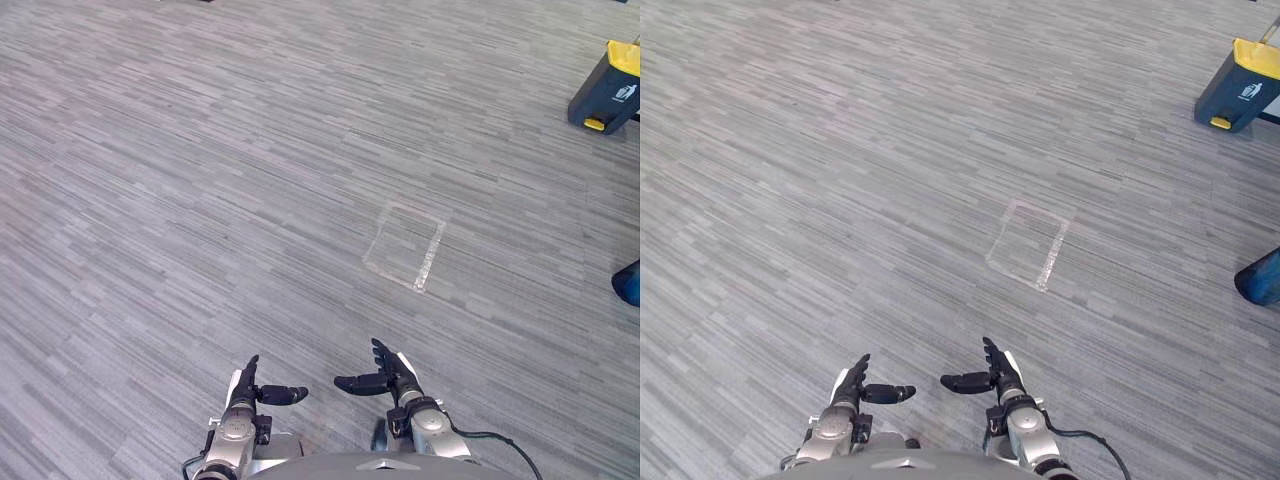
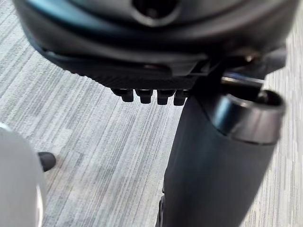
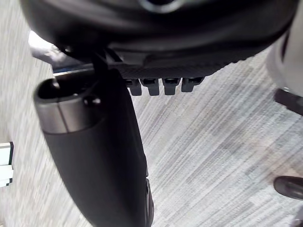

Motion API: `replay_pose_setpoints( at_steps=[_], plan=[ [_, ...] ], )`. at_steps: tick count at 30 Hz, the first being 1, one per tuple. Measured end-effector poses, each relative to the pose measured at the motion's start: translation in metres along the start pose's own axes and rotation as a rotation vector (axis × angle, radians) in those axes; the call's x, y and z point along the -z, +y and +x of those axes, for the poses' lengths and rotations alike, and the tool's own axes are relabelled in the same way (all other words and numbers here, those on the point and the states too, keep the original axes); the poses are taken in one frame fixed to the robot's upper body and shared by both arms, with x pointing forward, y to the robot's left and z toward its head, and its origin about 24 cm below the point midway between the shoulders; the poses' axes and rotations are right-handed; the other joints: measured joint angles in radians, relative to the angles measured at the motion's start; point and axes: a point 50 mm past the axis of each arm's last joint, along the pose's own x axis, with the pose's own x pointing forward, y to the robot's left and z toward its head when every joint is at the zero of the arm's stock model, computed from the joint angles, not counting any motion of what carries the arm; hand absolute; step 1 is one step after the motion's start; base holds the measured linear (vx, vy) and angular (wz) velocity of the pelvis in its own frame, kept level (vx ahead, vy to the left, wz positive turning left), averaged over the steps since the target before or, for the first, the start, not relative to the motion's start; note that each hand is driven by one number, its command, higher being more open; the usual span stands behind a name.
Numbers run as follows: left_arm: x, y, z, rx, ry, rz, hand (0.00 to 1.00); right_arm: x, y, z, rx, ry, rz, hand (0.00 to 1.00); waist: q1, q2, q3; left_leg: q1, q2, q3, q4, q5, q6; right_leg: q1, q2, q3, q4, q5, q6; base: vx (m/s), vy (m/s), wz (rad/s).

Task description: Organize the slippers on the shoe rack

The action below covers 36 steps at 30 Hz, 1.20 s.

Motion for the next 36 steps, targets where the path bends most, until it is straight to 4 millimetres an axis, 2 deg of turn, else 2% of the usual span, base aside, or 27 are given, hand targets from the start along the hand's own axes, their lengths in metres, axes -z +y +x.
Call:
replay_pose_setpoints(
  at_steps=[1,2,3,5,7,8,9,10,11,13,14,16,17,18,19,20,21,24,25,26,27,29,31,33,34,35,36],
  plan=[
    [0.002,0.000,-0.001,0.000,0.004,0.003,1.00,-0.001,0.001,0.000,-0.002,-0.004,0.000,1.00,-0.001,-0.008,-0.003,0.011,-0.008,0.004,-0.004,-0.004,-0.013,0.000,0.006,-0.006,-0.059,0.033,0.000,0.63,-0.089,0.09],
    [0.007,0.001,-0.002,0.003,0.021,0.011,1.00,0.000,0.002,0.000,-0.006,-0.003,-0.001,1.00,-0.010,-0.023,-0.010,0.043,-0.013,0.009,-0.010,-0.019,-0.044,0.011,0.027,-0.003,-0.167,0.223,-0.048,0.54,-0.062,-0.21],
    [0.015,-0.007,-0.005,0.025,0.055,-0.001,1.00,-0.002,-0.001,0.003,-0.005,0.003,-0.018,1.00,-0.005,0.023,-0.024,0.064,0.036,0.020,0.000,-0.022,-0.068,0.023,0.081,0.008,-0.161,0.254,-0.116,0.80,-0.115,-0.40],
    [0.011,-0.010,-0.003,0.047,0.050,0.018,1.00,-0.011,-0.005,0.007,0.013,-0.015,-0.007,1.00,-0.011,0.004,-0.022,0.060,0.004,-0.011,0.051,0.074,-0.092,0.009,0.046,0.048,-0.063,0.156,-0.104,0.69,-0.145,-0.25],
    [0.009,-0.021,-0.004,0.074,0.040,0.008,1.00,-0.001,-0.015,0.001,0.047,0.006,-0.004,1.00,-0.035,0.013,-0.034,0.017,-0.006,-0.087,0.271,0.196,-0.134,0.085,0.011,0.023,-0.008,0.066,-0.095,0.54,-0.160,0.16],
    [0.009,-0.022,-0.005,0.073,0.036,-0.001,1.00,0.003,-0.016,-0.002,0.050,0.009,-0.001,1.00,-0.029,0.020,-0.040,-0.032,0.011,-0.106,0.416,0.233,-0.189,0.153,0.021,0.023,-0.077,0.040,-0.066,0.52,-0.087,-0.13],
    [0.008,-0.026,-0.006,0.067,0.032,-0.041,1.00,0.003,-0.017,-0.004,0.057,0.006,0.004,1.00,-0.027,0.051,-0.044,-0.149,0.065,-0.125,0.676,0.198,-0.244,0.219,0.070,0.029,-0.136,0.039,-0.070,0.61,-0.050,-0.27],
    [0.005,-0.024,-0.005,0.055,0.024,-0.063,1.00,0.002,-0.011,-0.003,0.050,0.003,0.016,1.00,-0.023,0.061,-0.041,-0.237,0.107,-0.105,0.842,0.142,-0.230,0.280,0.101,0.041,-0.182,0.030,-0.079,0.59,-0.022,-0.44],
    [0.001,-0.020,-0.004,0.045,0.007,-0.066,1.00,0.001,-0.005,-0.002,0.038,0.006,0.031,1.00,-0.013,0.045,-0.038,-0.293,0.123,-0.078,0.892,0.091,-0.186,0.326,0.109,0.062,-0.214,0.025,-0.078,0.45,0.007,-0.64],
    [-0.007,-0.010,-0.002,0.017,-0.033,-0.065,1.00,-0.004,0.006,0.000,0.015,-0.005,0.050,1.00,0.018,0.004,-0.040,-0.408,0.104,-0.025,0.762,-0.015,-0.110,0.407,0.100,0.142,-0.269,0.034,-0.062,0.43,0.049,-1.01],
    [-0.010,-0.009,-0.002,0.014,-0.047,-0.064,1.00,-0.007,0.007,0.001,0.012,-0.011,0.051,1.00,0.022,-0.001,-0.036,-0.435,0.083,-0.040,0.665,-0.034,-0.103,0.428,0.091,0.171,-0.280,0.035,-0.058,0.43,0.139,-1.24],
    [-0.014,-0.008,-0.001,0.008,-0.064,-0.071,1.00,-0.011,0.007,0.003,0.018,-0.023,0.054,1.00,0.036,-0.008,-0.030,-0.484,0.040,-0.112,0.447,-0.028,-0.098,0.455,0.066,0.233,-0.290,0.029,-0.033,0.44,0.241,-1.15],
    [-0.015,-0.009,-0.001,0.006,-0.066,-0.078,1.00,-0.009,0.002,0.003,0.036,-0.018,0.050,1.00,0.038,0.009,-0.033,-0.496,0.014,-0.219,0.215,0.074,-0.109,0.500,0.050,0.285,-0.316,0.002,0.030,0.46,0.294,-1.01],
    [-0.014,-0.011,-0.001,0.009,-0.063,-0.083,1.00,-0.006,-0.002,0.002,0.044,-0.007,0.041,1.00,0.039,0.018,-0.035,-0.489,0.018,-0.234,0.194,0.184,-0.127,0.518,0.053,0.303,-0.321,-0.011,0.052,0.48,0.314,-0.98],
    [-0.013,-0.010,-0.001,0.005,-0.054,-0.080,1.00,0.000,-0.002,0.002,0.044,0.018,0.038,1.00,0.034,0.007,-0.037,-0.476,0.009,-0.222,0.216,0.203,-0.104,0.539,0.033,0.330,-0.325,-0.020,0.066,0.45,0.319,-0.43],
    [-0.012,-0.004,0.001,-0.012,-0.047,-0.067,1.00,0.006,0.000,0.000,0.042,0.047,0.041,1.00,0.029,-0.026,-0.050,-0.468,-0.019,-0.207,0.233,0.165,-0.088,0.537,0.000,0.344,-0.317,-0.009,0.070,0.52,0.375,-0.30],
    [-0.012,-0.003,0.002,-0.012,-0.043,-0.062,1.00,0.009,-0.001,0.000,0.044,0.058,0.039,1.00,0.032,-0.034,-0.051,-0.471,-0.033,-0.192,0.271,0.123,-0.075,0.529,-0.018,0.349,-0.284,-0.006,0.072,0.50,0.357,-0.13],
    [-0.007,-0.002,0.001,-0.009,-0.024,-0.057,1.00,0.014,-0.004,-0.002,0.049,0.077,0.034,1.00,0.034,-0.028,-0.046,-0.414,-0.044,-0.145,0.285,0.056,-0.044,0.483,-0.056,0.374,-0.112,-0.008,0.077,0.36,0.272,-0.39],
    [0.000,0.000,0.000,-0.014,0.002,-0.048,1.00,0.016,-0.004,-0.002,0.048,0.086,0.028,1.00,0.036,-0.026,-0.044,-0.332,-0.052,-0.089,0.242,0.033,-0.026,0.403,-0.100,0.375,0.098,0.025,0.123,0.28,0.211,-0.82],
    [0.003,0.001,-0.001,-0.014,0.010,-0.041,1.00,0.015,-0.004,-0.002,0.044,0.085,0.026,1.00,0.036,-0.021,-0.041,-0.302,-0.053,-0.072,0.227,0.025,-0.018,0.373,-0.115,0.371,0.167,0.044,0.129,0.25,0.187,-1.08],
    [0.009,0.004,-0.003,-0.018,0.026,-0.037,1.00,0.014,-0.001,-0.001,0.029,0.081,0.019,1.00,0.034,-0.013,-0.035,-0.234,-0.053,-0.024,0.191,0.008,-0.007,0.299,-0.148,0.345,0.330,0.049,0.108,0.30,0.191,-0.81],
    [0.011,0.004,-0.003,-0.020,0.038,-0.024,1.00,0.012,0.002,0.000,0.011,0.079,0.007,1.00,0.024,0.001,-0.030,-0.172,-0.048,-0.001,0.142,0.006,-0.006,0.240,-0.163,0.255,0.401,-0.007,0.073,0.33,0.127,-0.58],
    [0.012,0.002,-0.004,-0.009,0.041,-0.015,1.00,0.011,0.004,0.001,-0.009,0.079,-0.017,1.00,0.012,0.029,-0.024,-0.102,-0.010,0.044,0.068,0.008,-0.009,0.144,-0.129,0.084,0.332,-0.060,0.036,0.34,0.021,-0.47],
    [0.013,0.001,-0.004,-0.005,0.045,-0.015,1.00,0.011,0.005,0.002,-0.011,0.079,-0.018,1.00,0.009,0.030,-0.021,-0.075,0.002,0.063,0.034,0.009,-0.010,0.093,-0.110,0.006,0.231,-0.058,0.033,0.40,-0.054,-0.35],
    [0.015,0.001,-0.004,-0.001,0.053,-0.017,1.00,0.009,0.004,0.003,-0.010,0.076,-0.021,1.00,0.009,0.011,-0.023,-0.034,-0.001,0.089,-0.005,0.008,-0.025,0.056,-0.084,-0.074,0.046,0.004,0.022,0.40,-0.109,-0.30],
    [0.016,0.001,-0.004,-0.002,0.055,-0.016,1.00,0.009,0.004,0.003,-0.010,0.076,-0.021,1.00,0.009,0.003,-0.026,-0.027,-0.009,0.093,-0.008,0.005,-0.033,0.057,-0.078,-0.079,0.004,0.031,0.018,0.60,-0.166,-0.28],
    [0.018,-0.001,-0.004,0.006,0.070,-0.015,1.00,0.011,0.002,0.002,-0.005,0.081,-0.024,1.00,0.002,0.004,-0.030,0.001,-0.005,0.086,-0.014,-0.011,-0.065,0.069,-0.049,-0.067,-0.053,0.141,-0.065,0.44,-0.135,-0.36]
  ],
)
